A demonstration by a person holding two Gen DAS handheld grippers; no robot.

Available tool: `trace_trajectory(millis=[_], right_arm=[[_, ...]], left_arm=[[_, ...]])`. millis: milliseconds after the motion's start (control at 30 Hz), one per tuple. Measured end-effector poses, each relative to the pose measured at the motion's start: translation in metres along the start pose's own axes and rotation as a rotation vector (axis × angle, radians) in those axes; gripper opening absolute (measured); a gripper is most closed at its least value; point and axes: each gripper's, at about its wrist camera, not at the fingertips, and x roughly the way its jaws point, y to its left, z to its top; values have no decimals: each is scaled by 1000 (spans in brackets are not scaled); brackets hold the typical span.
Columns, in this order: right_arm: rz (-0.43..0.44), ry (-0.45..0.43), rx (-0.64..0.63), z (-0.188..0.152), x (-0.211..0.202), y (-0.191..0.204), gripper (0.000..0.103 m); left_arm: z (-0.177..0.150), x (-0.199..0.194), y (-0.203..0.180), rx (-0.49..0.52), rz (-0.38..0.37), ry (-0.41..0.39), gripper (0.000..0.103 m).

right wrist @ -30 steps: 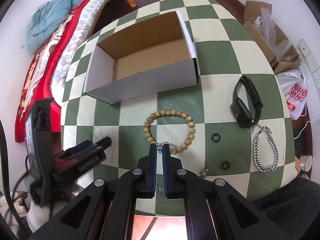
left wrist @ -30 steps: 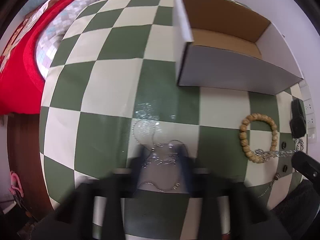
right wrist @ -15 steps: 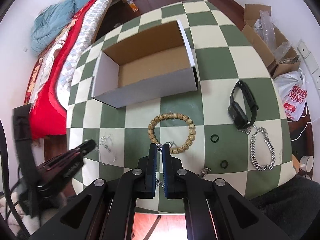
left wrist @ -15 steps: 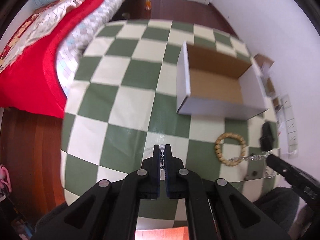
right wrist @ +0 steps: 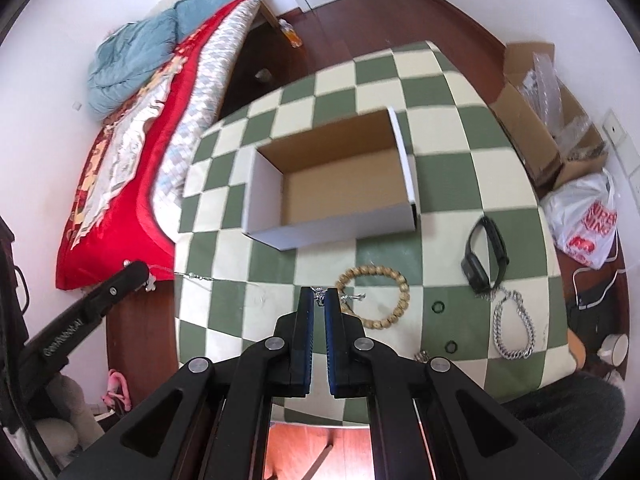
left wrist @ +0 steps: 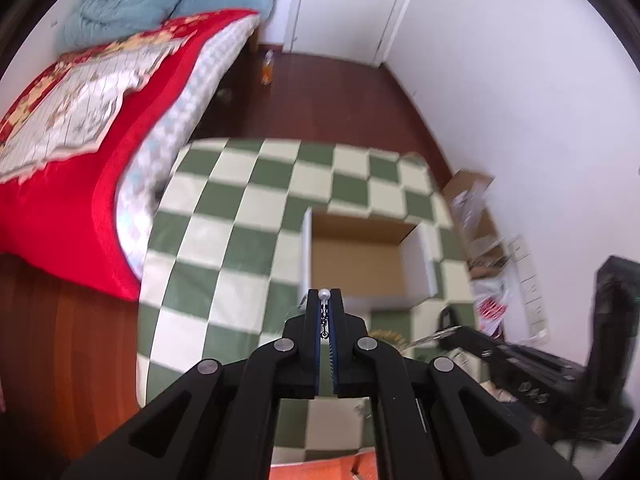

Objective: Organize jewelry
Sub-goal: 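Carry both held pieces over the white box and open both tools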

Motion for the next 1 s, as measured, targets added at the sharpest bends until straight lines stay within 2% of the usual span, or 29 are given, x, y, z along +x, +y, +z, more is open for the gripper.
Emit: trace_trajectory(millis=[167, 367, 567, 767, 1000], right_arm=[[7, -49, -37, 26, -24, 16, 5], [-26, -79, -85, 68, -30, 31, 5], [-79, -32, -110, 111, 1, 25, 5], [-139, 55, -130, 141, 53, 7, 5], [-164, 150, -122, 159, 106, -14, 5]], left_arm=[[39, -21, -22, 39, -37, -61, 1], [78, 2, -40, 62, -38, -55, 1], [96, 71, -37, 20, -27, 47, 1], [89, 151, -28, -11, 1, 186, 1], [82, 202, -14, -34, 38, 284, 2]])
